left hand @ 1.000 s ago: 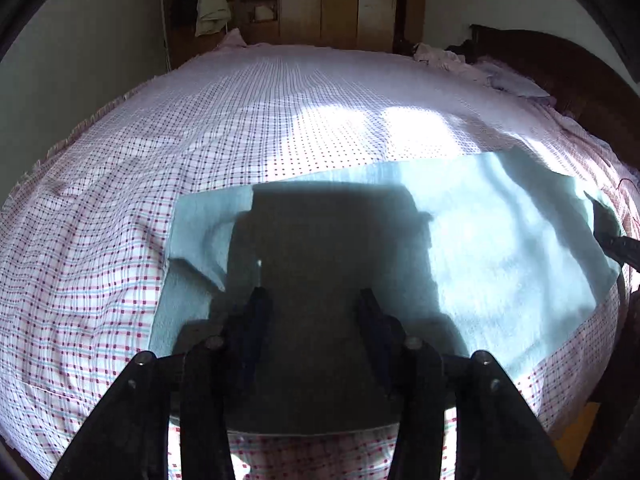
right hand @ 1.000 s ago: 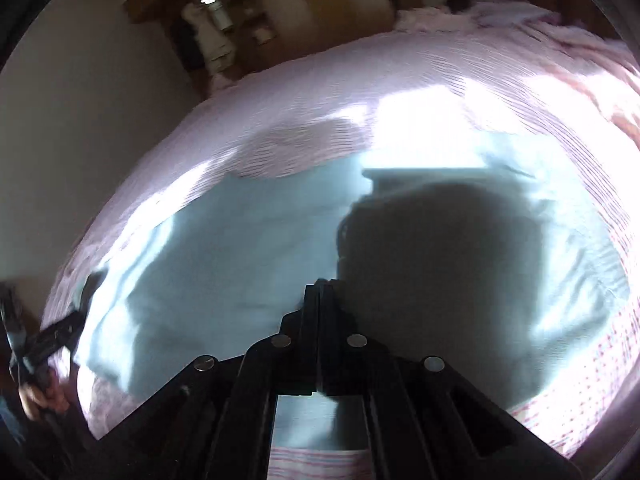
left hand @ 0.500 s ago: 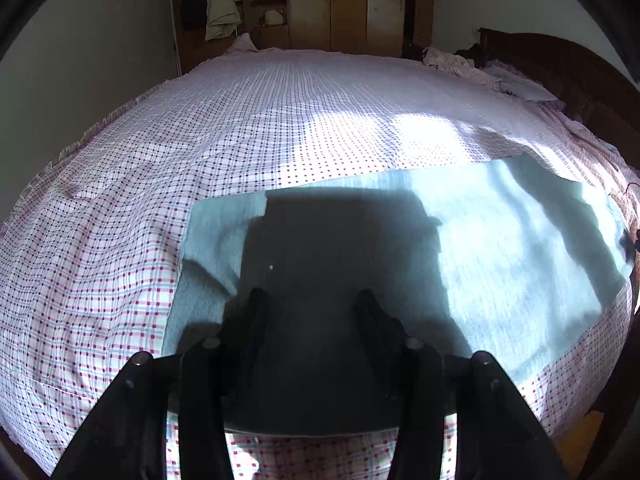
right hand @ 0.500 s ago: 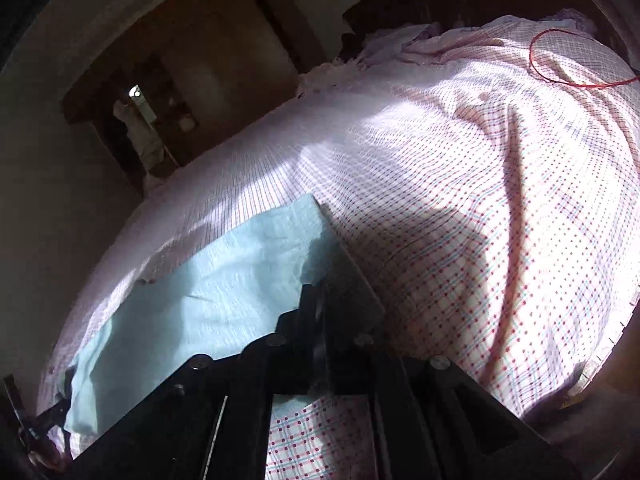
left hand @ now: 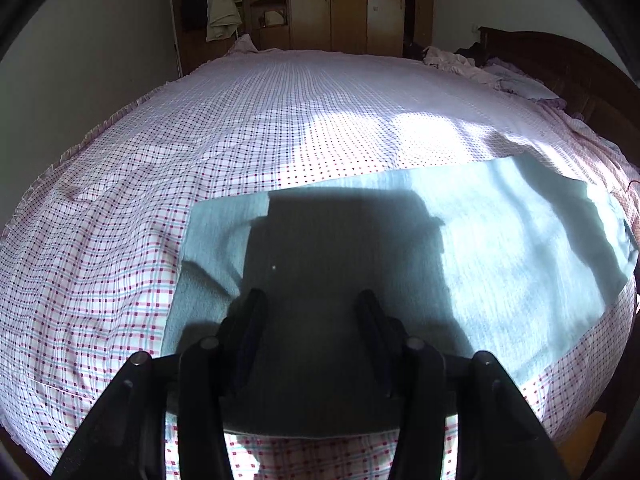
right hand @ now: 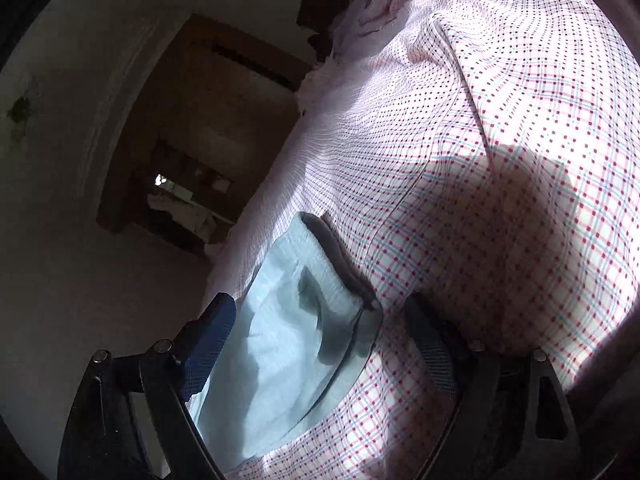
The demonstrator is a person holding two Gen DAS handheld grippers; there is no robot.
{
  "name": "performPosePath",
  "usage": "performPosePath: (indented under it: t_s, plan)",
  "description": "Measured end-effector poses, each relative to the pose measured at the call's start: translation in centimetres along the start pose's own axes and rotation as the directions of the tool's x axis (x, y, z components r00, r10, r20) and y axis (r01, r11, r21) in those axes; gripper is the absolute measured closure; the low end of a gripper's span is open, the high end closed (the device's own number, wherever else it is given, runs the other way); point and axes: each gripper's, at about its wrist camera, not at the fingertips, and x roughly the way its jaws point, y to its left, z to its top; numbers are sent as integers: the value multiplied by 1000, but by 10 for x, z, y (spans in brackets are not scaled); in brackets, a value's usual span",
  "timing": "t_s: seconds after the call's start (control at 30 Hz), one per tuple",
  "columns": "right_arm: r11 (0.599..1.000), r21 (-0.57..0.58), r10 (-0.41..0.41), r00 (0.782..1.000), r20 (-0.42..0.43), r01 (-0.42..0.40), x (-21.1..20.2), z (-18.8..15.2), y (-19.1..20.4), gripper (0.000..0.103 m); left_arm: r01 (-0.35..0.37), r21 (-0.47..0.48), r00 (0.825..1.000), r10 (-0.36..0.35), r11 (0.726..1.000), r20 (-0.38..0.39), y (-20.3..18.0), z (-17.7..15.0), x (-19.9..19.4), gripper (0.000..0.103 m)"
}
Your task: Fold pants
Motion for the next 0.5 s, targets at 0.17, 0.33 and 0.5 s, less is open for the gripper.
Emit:
performPosePath:
  t_s: [0.17,0.33,0.5]
  plan:
    - [991,62,115,993,10,-116,-3,-5,-9,21,0,0,1000,0,1000,-1,0,0,0,52]
    - [992,15,129,987,-93,-128,8,-34,6,22,0,-1,1000,0,1000,-1,0,0,0,52]
    - [988,-3,156,988,-20,-156,24,-9,6,22,0,2,1000,0,1000,0,1,0,0,52]
